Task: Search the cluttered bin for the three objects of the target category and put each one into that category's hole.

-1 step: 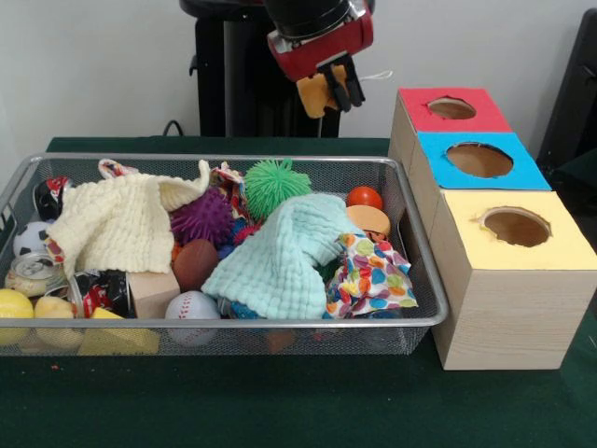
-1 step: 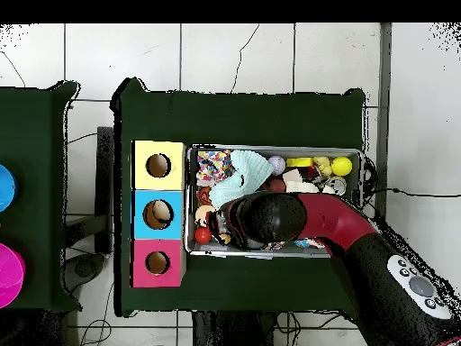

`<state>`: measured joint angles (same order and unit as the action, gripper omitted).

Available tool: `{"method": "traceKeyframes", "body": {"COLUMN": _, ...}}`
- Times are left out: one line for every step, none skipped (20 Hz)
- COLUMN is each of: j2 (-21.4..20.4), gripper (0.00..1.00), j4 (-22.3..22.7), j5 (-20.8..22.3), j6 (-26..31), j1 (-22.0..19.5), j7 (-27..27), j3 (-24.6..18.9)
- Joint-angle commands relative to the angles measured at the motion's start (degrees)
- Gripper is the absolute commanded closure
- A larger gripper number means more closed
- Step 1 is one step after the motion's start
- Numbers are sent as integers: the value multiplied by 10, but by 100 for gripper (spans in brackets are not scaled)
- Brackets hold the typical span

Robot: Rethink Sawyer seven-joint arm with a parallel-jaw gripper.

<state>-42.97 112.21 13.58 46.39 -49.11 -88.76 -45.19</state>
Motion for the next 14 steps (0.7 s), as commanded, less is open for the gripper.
{"method": "traceKeyframes", "body": {"j2": -32, "gripper": 100, "j4": 68, "j5": -48, "j6": -2, "j1": -14, "j7": -7, "j3": -63}}
{"method": "traceKeyframes", "body": {"j2": -36, "gripper": 100, "j4": 78, "j5": -56, "j6": -11, "j1": -17, "j7": -10, "j3": -73}}
{"method": "traceKeyframes", "body": {"j2": -37, "gripper": 100, "j4": 83, "j5": -59, "j6": -17, "j1": -19, "j7": -11, "j3": -77}}
{"method": "traceKeyframes", "body": {"j2": -39, "gripper": 100, "j4": 90, "j5": -65, "j6": -23, "j1": -20, "j7": -15, "j3": -84}}
{"method": "traceKeyframes", "body": {"j2": -41, "gripper": 100, "j4": 97, "j5": -70, "j6": -30, "j1": -21, "j7": -18, "j3": -91}}
{"method": "traceKeyframes", "body": {"j2": -42, "gripper": 100, "j4": 105, "j5": -74, "j6": -40, "j1": -21, "j7": -24, "j3": -96}}
{"method": "traceKeyframes", "body": {"j2": -40, "gripper": 100, "j4": 111, "j5": -74, "j6": -51, "j1": -19, "j7": -29, "j3": -97}}
{"method": "traceKeyframes", "body": {"j2": -38, "gripper": 100, "j4": 118, "j5": -74, "j6": -63, "j1": -17, "j7": -34, "j3": -99}}
{"method": "traceKeyframes", "body": {"j2": -33, "gripper": 100, "j4": 123, "j5": -72, "j6": -78, "j1": -15, "j7": -40, "j3": -99}}
{"method": "traceKeyframes", "body": {"j2": -29, "gripper": 100, "j4": 129, "j5": -69, "j6": -93, "j1": -12, "j7": -45, "j3": -98}}
{"method": "traceKeyframes", "body": {"j2": -25, "gripper": 100, "j4": 133, "j5": -68, "j6": -104, "j1": -9, "j7": -49, "j3": -98}}
{"method": "traceKeyframes", "body": {"j2": -18, "gripper": 100, "j4": 139, "j5": -63, "j6": -123, "j1": -5, "j7": -55, "j3": -95}}
{"method": "traceKeyframes", "body": {"j2": -14, "gripper": 100, "j4": 143, "j5": -61, "j6": -134, "j1": -3, "j7": -59, "j3": -94}}
{"method": "traceKeyframes", "body": {"j2": -6, "gripper": 100, "j4": 148, "j5": -57, "j6": -154, "j1": 4, "j7": -67, "j3": -89}}
